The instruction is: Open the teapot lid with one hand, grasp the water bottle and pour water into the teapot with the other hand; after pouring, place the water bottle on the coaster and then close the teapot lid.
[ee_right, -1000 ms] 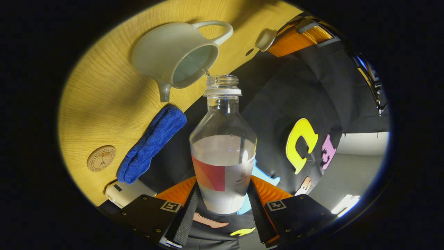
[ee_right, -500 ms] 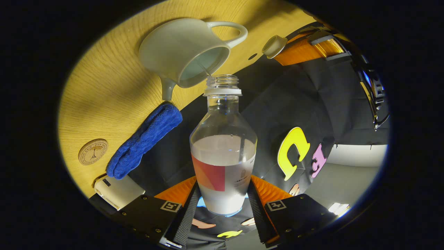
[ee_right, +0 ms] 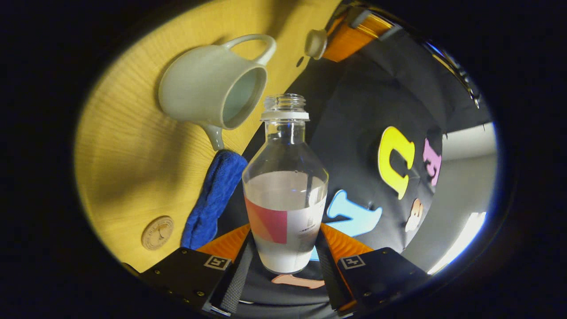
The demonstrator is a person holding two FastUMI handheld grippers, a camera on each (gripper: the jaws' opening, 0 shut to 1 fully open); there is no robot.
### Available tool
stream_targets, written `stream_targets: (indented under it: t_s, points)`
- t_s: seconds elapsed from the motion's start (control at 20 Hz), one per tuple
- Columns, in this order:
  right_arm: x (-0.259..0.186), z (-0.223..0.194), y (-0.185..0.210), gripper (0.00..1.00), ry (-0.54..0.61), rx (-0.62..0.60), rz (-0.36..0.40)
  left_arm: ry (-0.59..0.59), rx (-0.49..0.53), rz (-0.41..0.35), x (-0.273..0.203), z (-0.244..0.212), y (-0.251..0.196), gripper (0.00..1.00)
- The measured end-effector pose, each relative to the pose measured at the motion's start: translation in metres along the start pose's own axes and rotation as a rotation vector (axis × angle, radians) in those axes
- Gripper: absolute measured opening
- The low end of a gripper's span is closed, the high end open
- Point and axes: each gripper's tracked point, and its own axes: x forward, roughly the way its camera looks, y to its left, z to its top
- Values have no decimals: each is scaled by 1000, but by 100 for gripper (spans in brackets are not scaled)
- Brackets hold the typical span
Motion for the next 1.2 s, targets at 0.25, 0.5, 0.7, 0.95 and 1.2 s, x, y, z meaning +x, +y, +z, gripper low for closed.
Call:
stream_targets:
  t_s: [0.25,0.5,0.7,0.95,1.2]
  points:
    - [-4,-21,23,75,58,375,109,-6,58,-8,-2,3,-2,13]
    - [-4,-51,50,75,120,744,213,-8,117,-12,-1,1,-15,13]
    - [-8,-75,73,75,171,1092,282,-13,138,-27,-2,0,-22,13]
    - [8,-94,93,75,204,1522,360,-22,180,-35,-2,2,-29,14]
    - [17,-91,113,75,208,1795,382,-29,191,-39,-3,2,-31,14]
